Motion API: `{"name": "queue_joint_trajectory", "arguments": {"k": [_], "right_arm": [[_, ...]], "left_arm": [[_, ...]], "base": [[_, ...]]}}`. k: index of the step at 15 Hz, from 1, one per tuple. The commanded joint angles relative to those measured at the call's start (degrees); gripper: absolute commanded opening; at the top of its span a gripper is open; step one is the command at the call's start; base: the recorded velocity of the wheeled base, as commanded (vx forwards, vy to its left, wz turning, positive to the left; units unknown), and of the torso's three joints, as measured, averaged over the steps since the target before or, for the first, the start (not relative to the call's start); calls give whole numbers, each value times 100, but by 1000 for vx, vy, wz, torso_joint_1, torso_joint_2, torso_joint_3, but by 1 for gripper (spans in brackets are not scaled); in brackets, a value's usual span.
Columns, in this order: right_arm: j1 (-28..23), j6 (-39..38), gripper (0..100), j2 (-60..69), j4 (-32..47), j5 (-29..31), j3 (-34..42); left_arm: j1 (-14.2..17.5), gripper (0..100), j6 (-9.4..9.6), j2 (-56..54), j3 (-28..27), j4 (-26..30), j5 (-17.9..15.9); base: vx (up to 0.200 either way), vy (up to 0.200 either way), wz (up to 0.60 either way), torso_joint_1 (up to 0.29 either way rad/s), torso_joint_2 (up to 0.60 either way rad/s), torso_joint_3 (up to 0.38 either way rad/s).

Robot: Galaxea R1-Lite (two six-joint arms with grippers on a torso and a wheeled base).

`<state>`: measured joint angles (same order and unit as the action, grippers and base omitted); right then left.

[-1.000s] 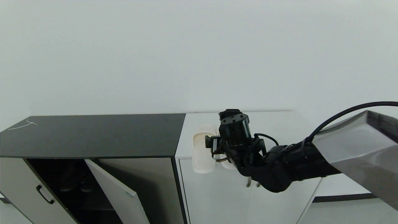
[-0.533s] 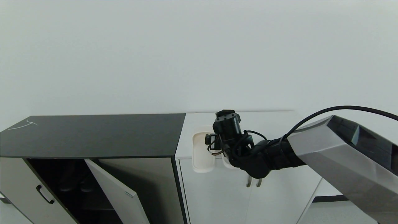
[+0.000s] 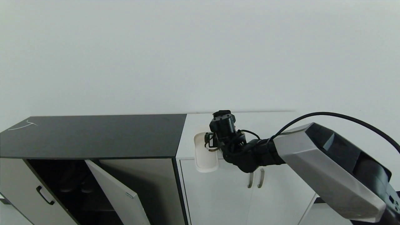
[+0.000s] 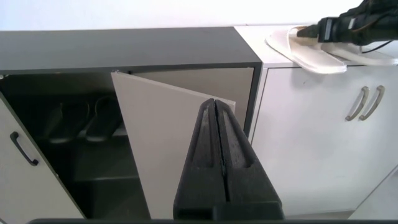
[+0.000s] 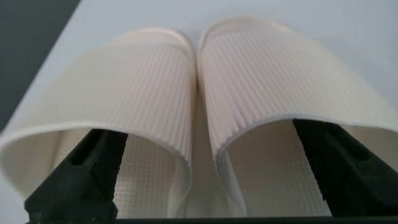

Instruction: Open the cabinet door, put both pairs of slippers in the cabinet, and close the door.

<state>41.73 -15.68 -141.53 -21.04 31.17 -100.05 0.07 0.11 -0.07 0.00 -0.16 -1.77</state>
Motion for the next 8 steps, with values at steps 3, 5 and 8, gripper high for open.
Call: {"name": "queue_joint_trajectory", "arguments": {"k": [3,5,8], "right_arm": [[2,3,0,-164,12,-6,-217],[2,-6,0,-111,12,-6,-208],[107,-32,0,319,-5,-15,29]], "left_arm": [[1,0,-2,7,0,-2,1],[1,0,-2,7,0,-2,1],[1,0,-2,7,0,-2,1]], "base": [[0,0,0,0,0,0],[0,0,0,0,0,0],[0,0,0,0,0,0]]}}
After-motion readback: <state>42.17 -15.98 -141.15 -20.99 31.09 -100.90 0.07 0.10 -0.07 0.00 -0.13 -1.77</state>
